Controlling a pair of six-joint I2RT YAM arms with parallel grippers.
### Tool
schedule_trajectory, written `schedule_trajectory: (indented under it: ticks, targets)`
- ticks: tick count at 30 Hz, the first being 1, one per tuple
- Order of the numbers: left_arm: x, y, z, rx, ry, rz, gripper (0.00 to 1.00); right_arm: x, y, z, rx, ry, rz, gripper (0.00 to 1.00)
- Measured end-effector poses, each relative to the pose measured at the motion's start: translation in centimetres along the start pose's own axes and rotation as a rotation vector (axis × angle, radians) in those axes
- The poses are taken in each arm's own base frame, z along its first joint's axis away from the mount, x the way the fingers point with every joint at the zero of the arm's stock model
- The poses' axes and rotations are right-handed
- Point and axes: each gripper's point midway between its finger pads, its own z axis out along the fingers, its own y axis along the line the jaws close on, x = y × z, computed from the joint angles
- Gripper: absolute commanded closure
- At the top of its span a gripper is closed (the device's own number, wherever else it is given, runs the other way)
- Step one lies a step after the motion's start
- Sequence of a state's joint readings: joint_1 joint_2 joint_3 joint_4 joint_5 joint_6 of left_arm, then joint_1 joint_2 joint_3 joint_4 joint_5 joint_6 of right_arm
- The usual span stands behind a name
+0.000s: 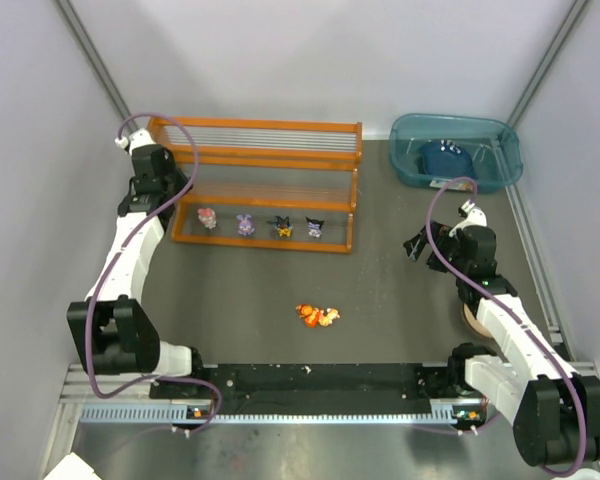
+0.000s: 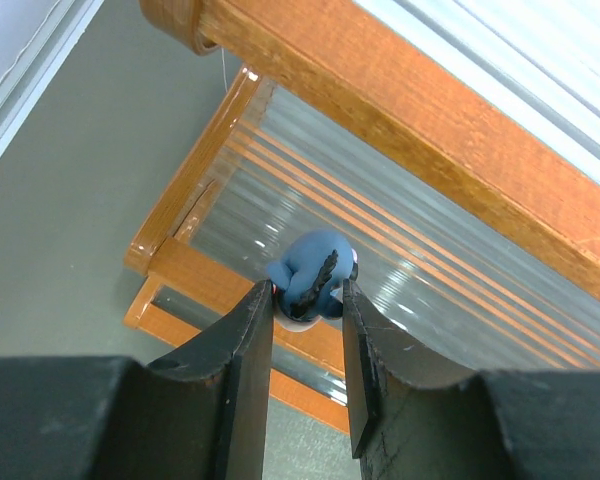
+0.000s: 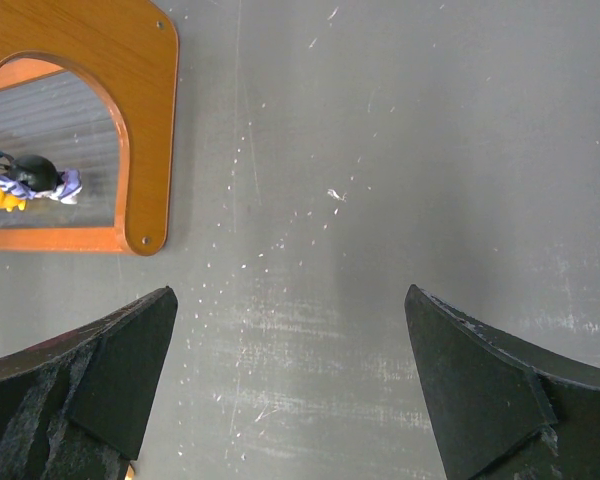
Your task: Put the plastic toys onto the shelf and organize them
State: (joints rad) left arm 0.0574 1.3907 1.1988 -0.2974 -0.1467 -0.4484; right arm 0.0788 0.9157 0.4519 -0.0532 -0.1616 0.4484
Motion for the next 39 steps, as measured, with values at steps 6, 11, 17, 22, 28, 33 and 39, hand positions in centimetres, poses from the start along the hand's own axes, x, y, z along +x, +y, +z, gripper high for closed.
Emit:
schedule_trajectory:
  ticks: [6, 11, 17, 22, 28, 33, 39]
  targets:
    - [0.7, 0.2, 0.6, -0.005, 0.012, -0.01, 1.0, 0.0, 0.0, 0.0, 0.0, 0.0, 0.0, 0.01]
    - [1.7, 0.5, 0.8, -0.014, 0.031, -0.015, 1.0, 0.0, 0.0, 0.0, 0.001, 0.0, 0.0, 0.01]
    - [2.1, 0.1, 0.9, -0.007, 0.039, -0.015, 1.0, 0.0, 0.0, 0.0, 0.001, 0.0, 0.0, 0.01]
    - [2.4, -0.7, 0.8, 0.01, 0.04, -0.019, 1.0, 0.0, 0.0, 0.0, 0.001, 0.0, 0.0, 0.01]
    - [3.0, -1.4, 0.9, 0.02, 0.054, -0.02, 1.0, 0.0, 0.0, 0.0, 0.002, 0.0, 0.0, 0.01]
    - [3.5, -1.3, 1.5, 0.013, 0.065, -0.022, 1.0, 0.0, -0.1, 0.0, 0.003, -0.001, 0.0, 0.01]
    - [3.8, -2.2, 1.7, 0.032, 0.063, -0.012, 0.98, 0.0, -0.1, 0.0, 0.007, -0.002, 0.001, 0.01]
